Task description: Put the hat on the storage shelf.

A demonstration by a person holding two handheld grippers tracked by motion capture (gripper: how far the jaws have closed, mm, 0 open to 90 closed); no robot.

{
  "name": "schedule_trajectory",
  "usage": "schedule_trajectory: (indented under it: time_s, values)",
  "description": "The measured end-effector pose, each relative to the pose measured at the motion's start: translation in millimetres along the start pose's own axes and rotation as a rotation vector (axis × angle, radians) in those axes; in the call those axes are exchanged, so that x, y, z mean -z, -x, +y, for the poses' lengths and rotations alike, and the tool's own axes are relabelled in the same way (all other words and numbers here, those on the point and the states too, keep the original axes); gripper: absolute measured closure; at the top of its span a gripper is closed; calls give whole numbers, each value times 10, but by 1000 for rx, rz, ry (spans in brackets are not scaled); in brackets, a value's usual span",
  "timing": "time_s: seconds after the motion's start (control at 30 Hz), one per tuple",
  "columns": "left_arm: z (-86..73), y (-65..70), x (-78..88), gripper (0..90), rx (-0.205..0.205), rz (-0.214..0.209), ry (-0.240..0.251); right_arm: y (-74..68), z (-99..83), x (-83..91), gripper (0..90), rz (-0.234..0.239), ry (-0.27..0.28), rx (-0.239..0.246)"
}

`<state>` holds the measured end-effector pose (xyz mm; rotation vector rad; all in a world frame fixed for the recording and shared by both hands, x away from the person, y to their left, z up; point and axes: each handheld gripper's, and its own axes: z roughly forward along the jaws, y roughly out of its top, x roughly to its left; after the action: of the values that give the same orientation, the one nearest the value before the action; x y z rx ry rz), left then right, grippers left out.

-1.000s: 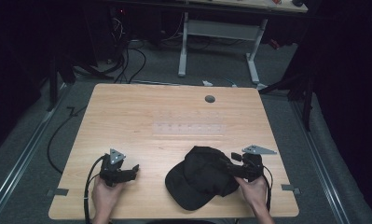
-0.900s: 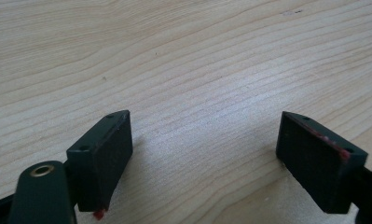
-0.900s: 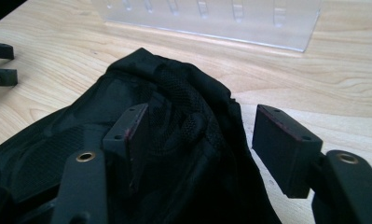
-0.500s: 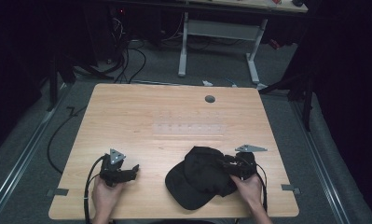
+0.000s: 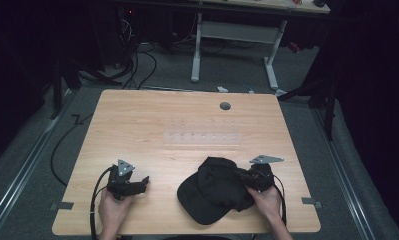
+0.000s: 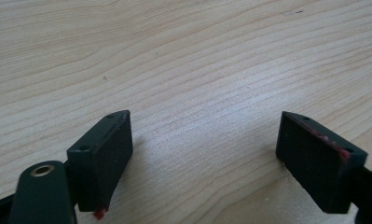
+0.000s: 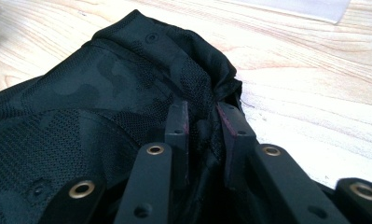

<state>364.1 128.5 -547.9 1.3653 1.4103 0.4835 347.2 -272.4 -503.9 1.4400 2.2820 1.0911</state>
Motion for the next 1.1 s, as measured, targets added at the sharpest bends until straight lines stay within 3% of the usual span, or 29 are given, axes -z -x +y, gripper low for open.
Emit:
schedule_trajectory:
  time_s: [0.13, 0.37, 0.5, 0.57, 0.63, 0.83, 1.0, 1.1]
  values:
    - [1, 0, -2, 189, 0, 1, 0, 42, 0, 19, 773, 38, 8, -19]
    - [0, 1, 0, 187, -3, -7, -5, 53, 19, 56, 780, 58, 26, -17]
    - [2, 10, 10, 185, -5, -9, -18, 32, 58, 111, 790, 65, 57, 17]
    - [19, 22, 14, 182, 13, -19, -33, 21, 73, 161, 793, 71, 79, 17]
    - [43, 40, 11, 183, 39, -37, -49, 11, 83, 191, 795, 67, 91, 32]
    - [91, 128, 62, 183, 55, -102, -52, -14, 133, 300, 799, 86, 137, 70]
    - [161, 229, 125, 186, 90, -179, -62, -38, 218, 400, 800, 105, 170, 111]
    - [207, 343, 153, 182, 84, -232, -78, -54, 267, 449, 800, 112, 183, 136]
